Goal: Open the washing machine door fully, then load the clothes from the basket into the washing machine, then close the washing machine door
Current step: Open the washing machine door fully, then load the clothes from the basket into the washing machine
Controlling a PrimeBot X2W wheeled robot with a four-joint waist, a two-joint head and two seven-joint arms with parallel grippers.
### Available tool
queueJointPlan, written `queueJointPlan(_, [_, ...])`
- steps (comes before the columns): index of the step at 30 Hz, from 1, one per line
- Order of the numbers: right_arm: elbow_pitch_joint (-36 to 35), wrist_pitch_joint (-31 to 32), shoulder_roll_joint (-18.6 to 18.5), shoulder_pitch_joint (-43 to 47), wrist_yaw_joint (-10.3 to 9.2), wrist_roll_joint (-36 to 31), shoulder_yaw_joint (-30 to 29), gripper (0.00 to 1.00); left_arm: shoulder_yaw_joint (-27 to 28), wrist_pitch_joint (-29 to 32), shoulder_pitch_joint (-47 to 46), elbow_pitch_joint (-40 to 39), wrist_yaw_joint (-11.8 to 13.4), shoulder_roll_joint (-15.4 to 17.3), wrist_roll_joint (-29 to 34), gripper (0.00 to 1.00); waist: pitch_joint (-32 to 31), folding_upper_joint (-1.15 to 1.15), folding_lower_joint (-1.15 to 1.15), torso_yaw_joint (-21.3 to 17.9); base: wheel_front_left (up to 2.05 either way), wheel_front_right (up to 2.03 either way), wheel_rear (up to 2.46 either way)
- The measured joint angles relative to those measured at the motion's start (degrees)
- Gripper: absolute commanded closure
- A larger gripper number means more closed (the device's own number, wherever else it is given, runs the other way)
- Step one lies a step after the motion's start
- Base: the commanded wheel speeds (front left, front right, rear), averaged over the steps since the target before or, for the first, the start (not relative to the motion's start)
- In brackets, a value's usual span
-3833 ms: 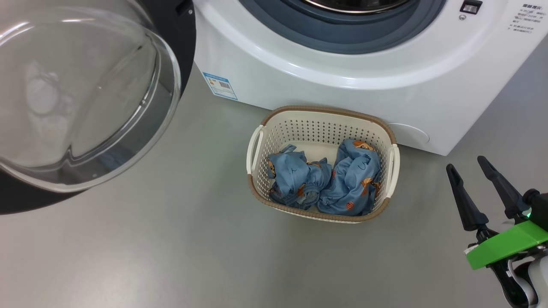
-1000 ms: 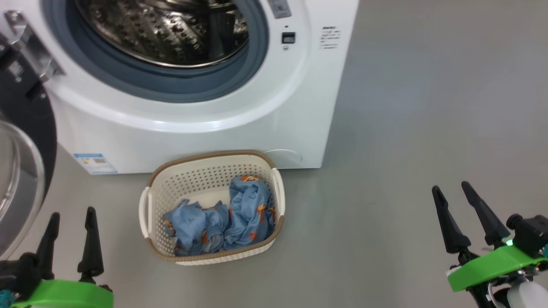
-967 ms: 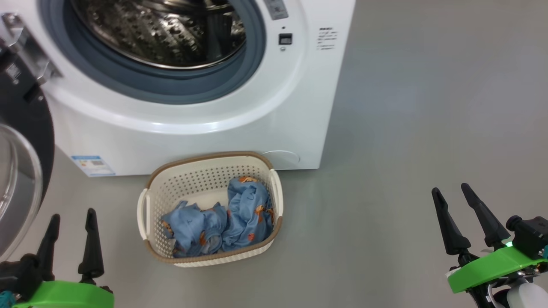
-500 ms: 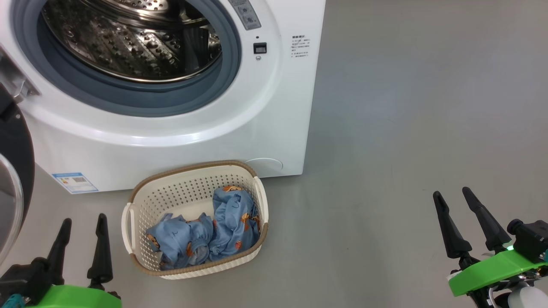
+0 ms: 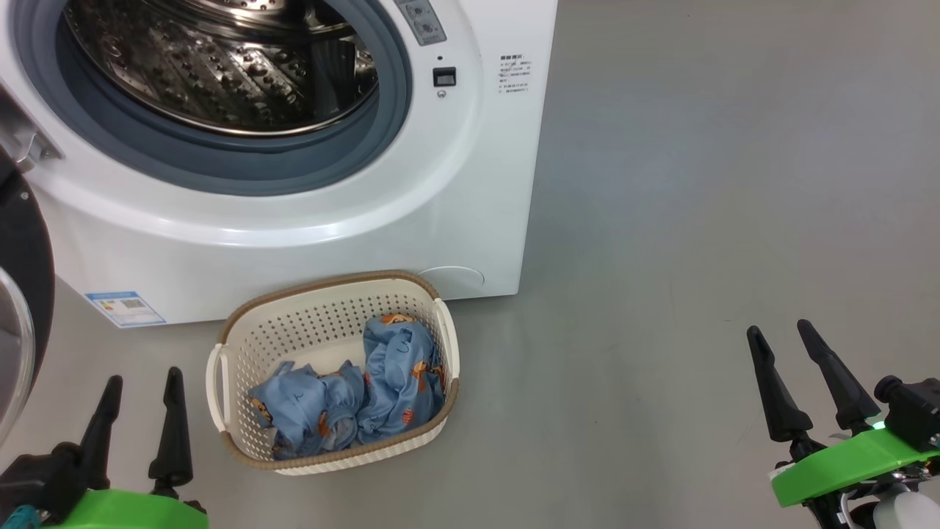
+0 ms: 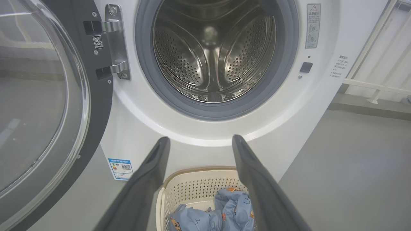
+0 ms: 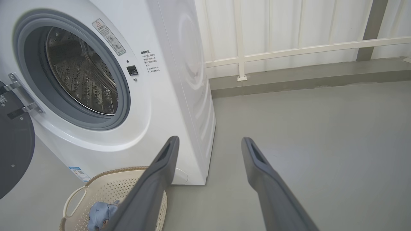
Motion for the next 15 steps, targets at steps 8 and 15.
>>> queueJointPlan(8, [-0.1,0.0,0.2,0.0,0.0,0.0,0.0,0.0,-0.2,0.0,0.0,0.1,0.0,0.6,0.0,0.0,0.5,0.0,0.0,0.1,0.36,-0.68,0.32])
queueJointPlan(15, [-0.1,0.0,0.7,-0.1,0.0,0.0,0.0,0.0,-0.3,0.0,-0.2,0.1,0.0,0.9,0.0,0.0,1.2,0.0,0.0,0.1,0.89,-1.39,0.51])
